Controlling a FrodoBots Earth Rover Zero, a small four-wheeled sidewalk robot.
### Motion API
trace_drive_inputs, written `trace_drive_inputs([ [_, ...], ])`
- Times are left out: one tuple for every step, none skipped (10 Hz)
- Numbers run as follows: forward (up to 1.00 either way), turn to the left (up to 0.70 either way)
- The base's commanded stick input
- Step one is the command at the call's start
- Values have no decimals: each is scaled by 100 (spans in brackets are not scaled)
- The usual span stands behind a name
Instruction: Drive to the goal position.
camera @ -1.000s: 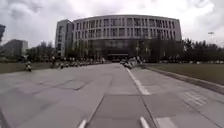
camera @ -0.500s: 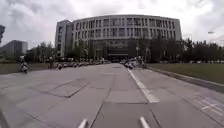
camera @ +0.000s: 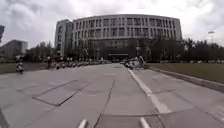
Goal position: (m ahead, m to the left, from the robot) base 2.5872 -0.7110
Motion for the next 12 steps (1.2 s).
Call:
trace_drive_inputs([
  [70, 0],
  [70, 0],
  [70, 0],
  [70, 0],
  [70, 0],
  [70, 0],
  [70, 0],
  [70, 0],
  [70, 4],
  [70, 10],
  [70, 18],
  [70, 15],
])
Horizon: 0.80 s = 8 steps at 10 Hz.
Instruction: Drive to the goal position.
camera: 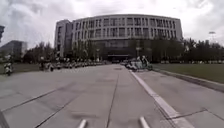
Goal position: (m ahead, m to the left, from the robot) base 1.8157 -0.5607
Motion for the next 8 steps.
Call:
trace_drive_inputs([
  [70, 0],
  [70, 0],
  [70, 0],
  [70, 0],
  [70, 0],
  [70, 0],
  [70, 0],
  [70, 0],
])
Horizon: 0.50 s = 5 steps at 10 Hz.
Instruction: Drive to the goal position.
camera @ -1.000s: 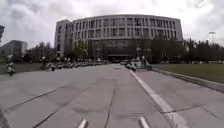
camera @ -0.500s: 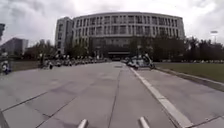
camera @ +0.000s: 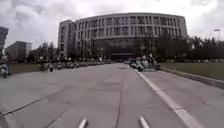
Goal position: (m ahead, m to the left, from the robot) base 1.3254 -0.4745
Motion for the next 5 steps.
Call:
trace_drive_inputs([
  [70, 0],
  [70, 0],
  [70, 0],
  [70, 0],
  [70, 0],
])
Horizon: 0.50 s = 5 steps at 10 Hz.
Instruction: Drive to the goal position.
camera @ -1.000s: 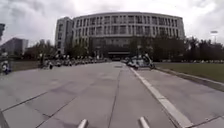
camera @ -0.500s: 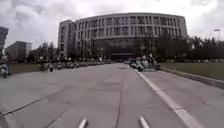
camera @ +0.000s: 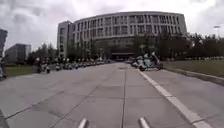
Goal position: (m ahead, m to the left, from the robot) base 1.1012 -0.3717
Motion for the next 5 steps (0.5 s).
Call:
trace_drive_inputs([
  [70, 0],
  [70, 0],
  [70, 0],
  [70, 0],
  [70, 0],
])
